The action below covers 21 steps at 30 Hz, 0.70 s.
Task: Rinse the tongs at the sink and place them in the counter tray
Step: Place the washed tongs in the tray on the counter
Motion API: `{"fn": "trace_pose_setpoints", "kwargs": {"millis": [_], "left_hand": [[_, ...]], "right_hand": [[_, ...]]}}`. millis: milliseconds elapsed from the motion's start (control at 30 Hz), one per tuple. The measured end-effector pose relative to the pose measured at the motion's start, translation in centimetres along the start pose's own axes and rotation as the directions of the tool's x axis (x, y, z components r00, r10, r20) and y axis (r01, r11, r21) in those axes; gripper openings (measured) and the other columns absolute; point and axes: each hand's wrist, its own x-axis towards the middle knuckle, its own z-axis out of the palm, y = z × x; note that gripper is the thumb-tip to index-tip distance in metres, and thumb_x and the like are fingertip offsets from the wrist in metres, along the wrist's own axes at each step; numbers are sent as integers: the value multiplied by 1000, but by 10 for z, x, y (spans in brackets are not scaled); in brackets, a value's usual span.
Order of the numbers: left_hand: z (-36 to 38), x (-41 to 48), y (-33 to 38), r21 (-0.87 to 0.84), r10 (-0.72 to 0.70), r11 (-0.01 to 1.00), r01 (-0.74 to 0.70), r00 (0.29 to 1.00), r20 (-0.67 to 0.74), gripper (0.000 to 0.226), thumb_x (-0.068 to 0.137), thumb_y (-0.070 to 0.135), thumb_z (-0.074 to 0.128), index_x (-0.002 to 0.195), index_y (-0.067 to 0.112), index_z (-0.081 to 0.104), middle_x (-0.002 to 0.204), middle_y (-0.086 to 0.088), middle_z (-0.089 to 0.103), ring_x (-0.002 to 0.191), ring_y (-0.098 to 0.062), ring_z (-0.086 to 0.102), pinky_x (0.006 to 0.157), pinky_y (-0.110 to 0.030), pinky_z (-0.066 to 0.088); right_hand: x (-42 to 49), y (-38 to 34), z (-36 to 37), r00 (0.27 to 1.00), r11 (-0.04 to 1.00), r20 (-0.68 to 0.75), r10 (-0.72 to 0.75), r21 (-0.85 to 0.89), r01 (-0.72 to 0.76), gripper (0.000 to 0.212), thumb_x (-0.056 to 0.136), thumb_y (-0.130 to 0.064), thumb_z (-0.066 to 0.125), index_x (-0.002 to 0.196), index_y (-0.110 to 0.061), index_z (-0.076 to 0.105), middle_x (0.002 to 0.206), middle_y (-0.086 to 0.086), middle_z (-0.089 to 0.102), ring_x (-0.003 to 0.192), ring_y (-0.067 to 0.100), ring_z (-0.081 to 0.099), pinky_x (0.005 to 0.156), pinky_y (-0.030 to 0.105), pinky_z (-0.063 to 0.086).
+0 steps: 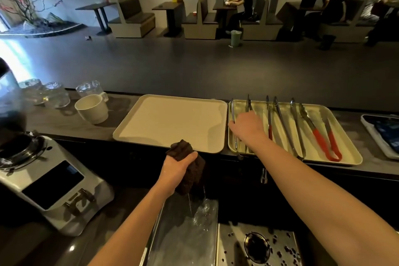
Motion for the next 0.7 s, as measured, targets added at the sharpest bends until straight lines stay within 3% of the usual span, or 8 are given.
{"fn": "trace_pose_setpoints", "kwargs": {"millis": [67, 167, 267, 467, 600, 700], "left_hand": [[1, -1, 1, 2, 1, 1000, -1, 1000, -5, 12, 83, 20, 77, 92, 17, 70, 90, -3, 75, 91, -17, 71, 79, -32, 54], [2, -6, 4, 10, 8, 1000, -8, 1000, -3, 8, 85, 19, 75, 88, 18, 67, 87, -2, 72, 85, -15, 70, 78, -32, 55], [0, -14, 4, 2, 7, 1000, -7, 1000, -8, 9, 86, 20, 74, 87, 18, 65, 88, -4, 71, 86, -19, 69, 81, -36, 55], [-27, -38, -5, -18, -13, 1000, 12, 998, -58, 16, 82, 25, 78, 93, 25, 66, 99, -6, 71, 95, -22, 68, 90, -42, 55], [-63, -69, -17, -47, -3, 999, -5, 987, -162, 20, 86, 18, 74, 85, 30, 58, 88, 4, 66, 85, -13, 64, 73, -29, 52], [-104, -97, -33, -42, -11, 999, 0, 966, -259, 19, 86, 20, 73, 87, 31, 59, 91, 5, 67, 86, -12, 65, 69, -26, 51]], "right_hand": [[-4, -3, -4, 1000, 1000, -13, 19, -20, -20, 49, 101, -47, 40, 99, -7, 69, 128, 19, 55, 101, 26, 61, 70, 31, 39], [-17, -5, -14, 996, 996, -85, 31, -83, -38, 50, 101, -49, 40, 108, -9, 68, 136, 19, 47, 82, 24, 57, 63, 30, 38], [-37, -11, -24, 988, 1000, -153, 9, 22, -6, 46, 100, -47, 43, 121, -11, 62, 134, 16, 49, 85, 26, 60, 64, 32, 39], [-95, -53, -20, 978, 954, -175, -114, 254, 157, 32, 99, -48, 44, 89, -21, 58, 96, -3, 56, 73, 14, 53, 63, 32, 39], [-145, -99, -2, 955, 896, -173, -240, 339, 287, 29, 98, -48, 45, 84, -25, 54, 84, -8, 54, 72, 13, 53, 56, 30, 33], [-188, -141, 13, 923, 828, -164, -347, 409, 384, 28, 98, -48, 46, 82, -26, 53, 82, -9, 55, 72, 12, 54, 58, 31, 34]]}}
